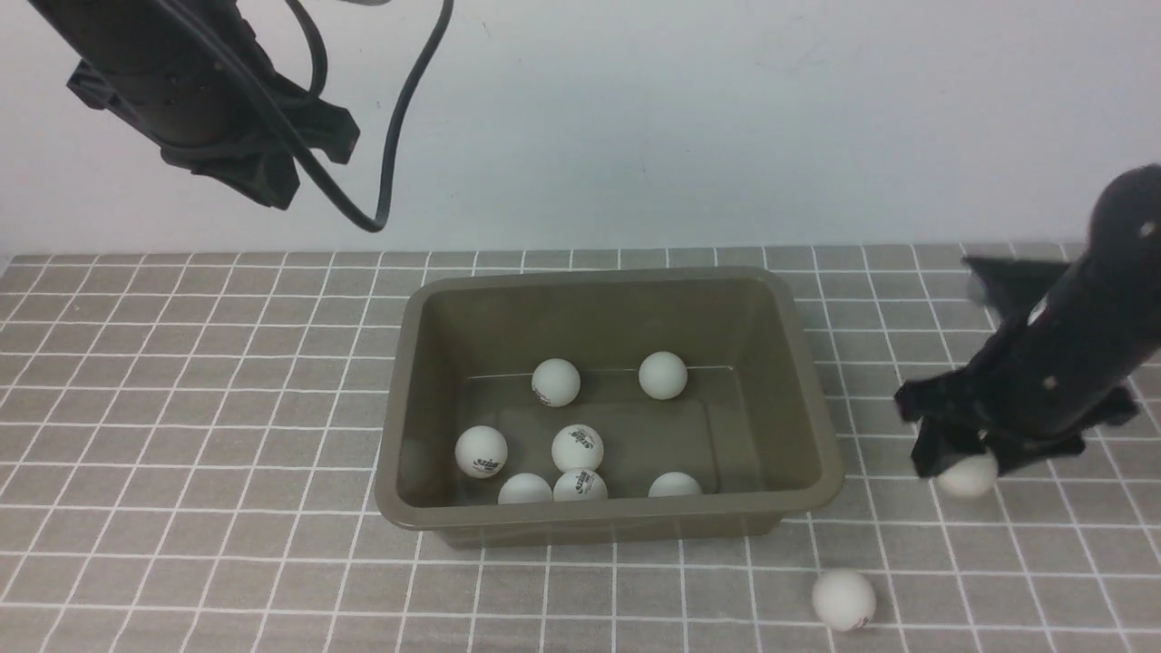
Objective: Put the table tennis balls into the box on the grey coffee tablecloth.
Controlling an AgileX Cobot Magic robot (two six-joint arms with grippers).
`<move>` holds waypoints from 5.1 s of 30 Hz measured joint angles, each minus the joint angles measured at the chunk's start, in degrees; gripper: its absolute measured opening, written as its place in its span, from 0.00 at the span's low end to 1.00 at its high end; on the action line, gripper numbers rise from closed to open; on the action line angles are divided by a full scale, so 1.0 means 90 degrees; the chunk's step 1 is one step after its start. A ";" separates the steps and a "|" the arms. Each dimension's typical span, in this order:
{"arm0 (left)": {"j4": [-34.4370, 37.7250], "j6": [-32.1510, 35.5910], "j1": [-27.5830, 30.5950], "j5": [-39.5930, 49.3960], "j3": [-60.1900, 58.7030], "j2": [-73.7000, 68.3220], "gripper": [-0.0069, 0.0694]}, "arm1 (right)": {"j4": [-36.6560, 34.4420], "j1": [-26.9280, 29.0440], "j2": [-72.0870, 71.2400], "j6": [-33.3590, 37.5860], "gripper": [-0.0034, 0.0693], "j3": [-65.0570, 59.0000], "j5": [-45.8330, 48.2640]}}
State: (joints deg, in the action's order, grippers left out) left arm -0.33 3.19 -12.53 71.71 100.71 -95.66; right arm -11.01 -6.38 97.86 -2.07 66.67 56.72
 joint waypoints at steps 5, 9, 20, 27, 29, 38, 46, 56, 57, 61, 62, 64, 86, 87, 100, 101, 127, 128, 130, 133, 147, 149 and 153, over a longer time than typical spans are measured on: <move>-0.0031 -0.0006 0.0000 -0.0006 -0.0141 0.0429 0.08 | -0.0333 -0.0355 -0.0626 -0.0080 0.54 0.0675 0.0200; -0.0005 -0.0059 0.0000 -0.0006 -0.0812 0.0956 0.08 | -0.0517 -0.1152 -0.0426 0.0104 0.54 0.1255 0.0020; 0.0446 -0.0180 0.0000 -0.0598 -0.3436 0.2402 0.08 | 0.0259 -0.1817 0.0551 0.0190 0.79 0.2514 0.1111; 0.0464 -0.0185 0.0000 -0.0707 -0.3876 0.2503 0.08 | 0.1656 -0.1817 -0.0479 -0.0119 0.32 0.1620 0.1479; 0.0508 -0.0185 0.0000 -0.0720 -0.3944 0.2503 0.08 | 0.1663 -0.1817 -0.0968 -0.0157 0.16 0.0993 0.1444; 0.0696 -0.0151 0.0000 -0.0862 -0.4128 0.2503 0.08 | 0.0207 -0.1817 -0.1379 0.0130 0.21 -0.1446 -0.0279; 0.0788 -0.0136 0.0000 -0.0873 -0.4128 0.2503 0.08 | -0.0557 -0.1817 -0.0488 0.0456 0.73 -0.1782 -0.1724; 0.0808 -0.0132 0.0000 -0.0873 -0.4128 0.2503 0.08 | -0.0315 -0.1817 -0.0050 0.0466 0.55 -0.1657 -0.1202; 0.0815 -0.0132 0.0000 -0.0873 -0.4128 0.2503 0.08 | -0.0313 -0.1817 -0.0164 0.0451 0.55 -0.1572 -0.1040; 0.0815 -0.0132 0.0000 -0.0873 -0.4128 0.2503 0.08 | -0.0538 -0.1817 -0.0753 0.0446 0.55 -0.1010 -0.0654; 0.0838 -0.0132 0.0000 -0.0873 -0.4128 0.2503 0.08 | -0.0858 -0.1817 -0.0996 0.0539 0.55 -0.0552 -0.0650; 0.0860 -0.0132 0.0000 -0.0873 -0.4128 0.2503 0.08 | -0.0988 -0.1817 -0.1029 0.0659 0.55 -0.0353 -0.0715; 0.1002 0.0067 0.0000 -0.0873 -0.4128 0.2503 0.08 | 0.0355 -0.1817 -0.1636 0.0668 0.28 0.1817 0.0676; 0.1002 0.0067 0.0000 -0.0873 -0.4128 0.2503 0.08 | 0.0421 -0.1817 -0.1868 0.0604 0.21 0.1783 0.0676; 0.1168 0.0109 0.0000 -0.1278 -0.4128 0.2503 0.08 | 0.2021 -0.1817 -0.7756 -0.0485 0.03 -0.2999 -0.3501; 0.1218 0.0115 0.0000 -0.1310 -0.4128 0.2503 0.08 | 0.2075 -0.1817 -0.8096 -0.0579 0.03 -0.3377 -0.3874; 0.1901 0.0710 0.0000 -0.3430 -0.6739 0.6773 0.08 | 0.2186 -0.1817 -1.0138 -0.1499 0.03 -0.5401 -0.5283; 0.1901 0.0710 0.0000 -0.3440 -0.6739 0.6773 0.08 | 0.2186 -0.1817 -1.0138 -0.1499 0.03 -0.5401 -0.5283; 0.1906 0.0710 0.0000 -0.3464 -0.6939 0.7238 0.08 | 0.2186 -0.1817 -1.0138 -0.1499 0.03 -0.5401 -0.5283; 0.1919 0.0710 0.0000 -0.3392 -0.6994 0.7796 0.08 | 0.2186 -0.1817 -1.0138 -0.1499 0.03 -0.5401 -0.5283; 0.1871 0.0836 0.0000 -0.3195 -0.7008 0.8342 0.08 | 0.2199 -0.1817 -1.0138 -0.1499 0.03 -0.5401 -0.5283; 0.1817 0.0880 0.0000 -0.3270 -0.7071 0.8350 0.08 | 0.2199 -0.1817 -1.0138 -0.1499 0.03 -0.5401 -0.5283; 0.1497 0.0932 0.0208 -0.4284 -0.7817 0.8675 0.08 | 0.2199 -0.1817 -1.0138 -0.1499 0.03 -0.5401 -0.5283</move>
State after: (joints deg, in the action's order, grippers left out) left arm 13.14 11.58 -10.66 33.16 30.36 -17.58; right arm 8.78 -22.74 6.62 -15.57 18.06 9.17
